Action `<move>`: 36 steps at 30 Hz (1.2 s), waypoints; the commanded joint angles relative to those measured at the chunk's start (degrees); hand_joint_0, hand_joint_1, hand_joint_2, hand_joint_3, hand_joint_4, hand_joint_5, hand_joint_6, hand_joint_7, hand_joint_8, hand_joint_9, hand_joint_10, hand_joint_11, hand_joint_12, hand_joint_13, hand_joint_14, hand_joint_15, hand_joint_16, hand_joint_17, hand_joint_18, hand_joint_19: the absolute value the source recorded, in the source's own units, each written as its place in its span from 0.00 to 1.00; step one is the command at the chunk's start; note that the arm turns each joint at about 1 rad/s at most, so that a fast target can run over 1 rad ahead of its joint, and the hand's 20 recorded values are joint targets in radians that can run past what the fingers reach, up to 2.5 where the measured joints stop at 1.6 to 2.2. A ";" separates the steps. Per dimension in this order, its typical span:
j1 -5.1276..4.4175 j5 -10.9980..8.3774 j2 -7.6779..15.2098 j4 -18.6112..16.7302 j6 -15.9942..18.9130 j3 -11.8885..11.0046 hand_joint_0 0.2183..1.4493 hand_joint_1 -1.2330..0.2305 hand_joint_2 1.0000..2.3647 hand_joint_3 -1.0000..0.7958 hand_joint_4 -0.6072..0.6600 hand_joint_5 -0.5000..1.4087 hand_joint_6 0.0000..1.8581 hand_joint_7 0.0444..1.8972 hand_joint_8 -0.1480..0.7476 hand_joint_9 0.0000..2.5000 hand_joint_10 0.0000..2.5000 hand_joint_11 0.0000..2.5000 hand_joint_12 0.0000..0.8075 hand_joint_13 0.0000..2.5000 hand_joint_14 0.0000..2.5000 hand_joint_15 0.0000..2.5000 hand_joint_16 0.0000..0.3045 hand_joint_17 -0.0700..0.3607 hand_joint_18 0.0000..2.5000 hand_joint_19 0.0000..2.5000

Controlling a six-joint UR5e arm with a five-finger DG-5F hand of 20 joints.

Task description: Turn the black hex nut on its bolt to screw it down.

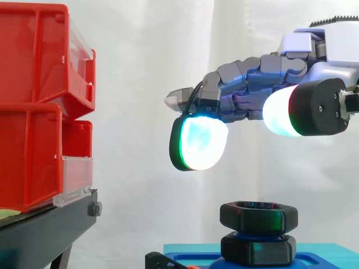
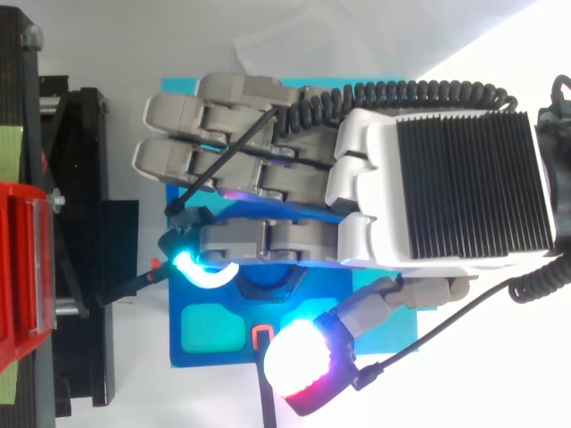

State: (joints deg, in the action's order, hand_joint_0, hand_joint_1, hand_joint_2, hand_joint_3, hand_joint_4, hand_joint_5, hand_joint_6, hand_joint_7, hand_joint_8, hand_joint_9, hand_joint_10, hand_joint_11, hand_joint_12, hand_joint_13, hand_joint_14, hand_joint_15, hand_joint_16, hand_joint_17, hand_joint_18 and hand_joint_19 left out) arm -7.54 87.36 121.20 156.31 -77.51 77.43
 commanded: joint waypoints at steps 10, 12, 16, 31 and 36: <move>-0.64 -0.17 4.48 -1.10 -0.44 -2.99 0.22 0.61 0.00 0.28 0.64 0.16 0.27 0.53 0.42 0.00 0.00 0.00 0.42 0.00 0.00 0.00 0.20 0.48 0.00 0.01; -0.81 -0.17 4.75 -0.57 -0.44 -3.69 0.22 0.61 0.00 0.28 0.64 0.16 0.27 0.53 0.43 0.00 0.00 0.00 0.42 0.00 0.00 0.00 0.20 0.49 0.00 0.00; -0.90 -0.09 4.75 -0.31 -0.53 -3.78 0.22 0.62 0.00 0.28 0.65 0.16 0.27 0.53 0.43 0.00 0.00 0.00 0.42 0.00 0.00 0.00 0.20 0.48 0.00 0.01; -1.25 0.88 5.54 0.31 -1.85 -3.78 0.22 0.63 0.00 0.28 0.65 0.17 0.27 0.56 0.43 0.00 0.00 0.00 0.42 0.00 0.00 0.00 0.20 0.48 0.00 0.00; -1.43 2.02 6.15 -0.31 -1.85 -3.78 0.22 0.63 0.00 0.28 0.66 0.17 0.27 0.57 0.43 0.00 0.00 0.00 0.42 0.00 0.00 0.00 0.20 0.48 0.00 0.01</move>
State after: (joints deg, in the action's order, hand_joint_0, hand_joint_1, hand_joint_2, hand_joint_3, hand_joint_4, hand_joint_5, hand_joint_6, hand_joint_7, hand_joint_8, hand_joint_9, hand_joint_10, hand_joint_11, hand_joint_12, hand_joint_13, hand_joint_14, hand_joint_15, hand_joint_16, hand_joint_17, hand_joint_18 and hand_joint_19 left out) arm -8.81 88.80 127.09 156.34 -79.35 73.66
